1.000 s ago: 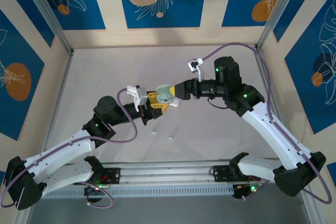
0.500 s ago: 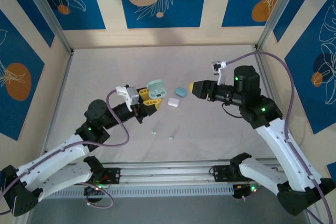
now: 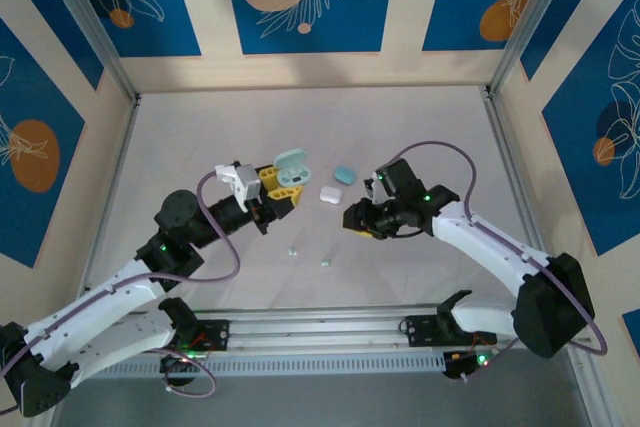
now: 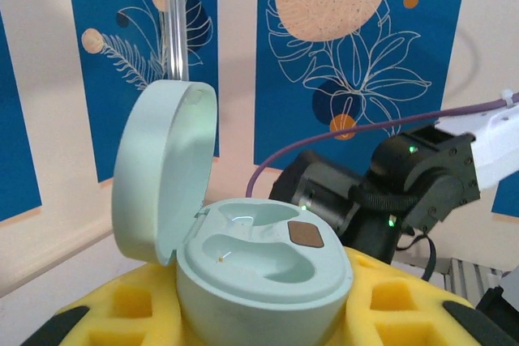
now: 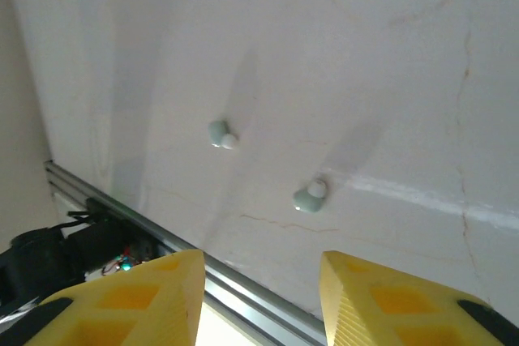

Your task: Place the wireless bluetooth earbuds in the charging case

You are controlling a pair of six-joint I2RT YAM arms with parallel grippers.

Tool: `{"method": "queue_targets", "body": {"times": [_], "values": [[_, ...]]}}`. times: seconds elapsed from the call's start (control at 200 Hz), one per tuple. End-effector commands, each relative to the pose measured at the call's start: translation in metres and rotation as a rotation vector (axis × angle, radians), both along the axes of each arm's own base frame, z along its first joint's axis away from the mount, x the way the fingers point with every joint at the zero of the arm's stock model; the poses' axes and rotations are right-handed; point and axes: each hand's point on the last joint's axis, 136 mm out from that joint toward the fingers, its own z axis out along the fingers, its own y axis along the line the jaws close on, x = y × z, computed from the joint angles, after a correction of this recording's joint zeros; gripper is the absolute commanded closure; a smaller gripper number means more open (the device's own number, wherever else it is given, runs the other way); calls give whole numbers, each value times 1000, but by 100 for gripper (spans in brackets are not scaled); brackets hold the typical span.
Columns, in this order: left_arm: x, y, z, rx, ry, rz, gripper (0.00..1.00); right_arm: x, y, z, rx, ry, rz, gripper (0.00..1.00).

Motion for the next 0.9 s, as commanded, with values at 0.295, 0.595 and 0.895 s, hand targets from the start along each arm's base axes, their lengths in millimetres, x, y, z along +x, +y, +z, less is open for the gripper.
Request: {"method": "queue_targets", "body": {"times": [0.295, 0.595, 0.895], "values": [[34, 5, 12, -89, 32, 161, 71, -10, 24, -29, -152, 119, -79, 58], [41, 19, -12, -74, 106, 239, 71, -13, 50, -37, -153, 141, -14, 58], [44, 28, -20, -37, 102, 293, 72, -4, 51, -36, -173, 111, 33, 59]]}}
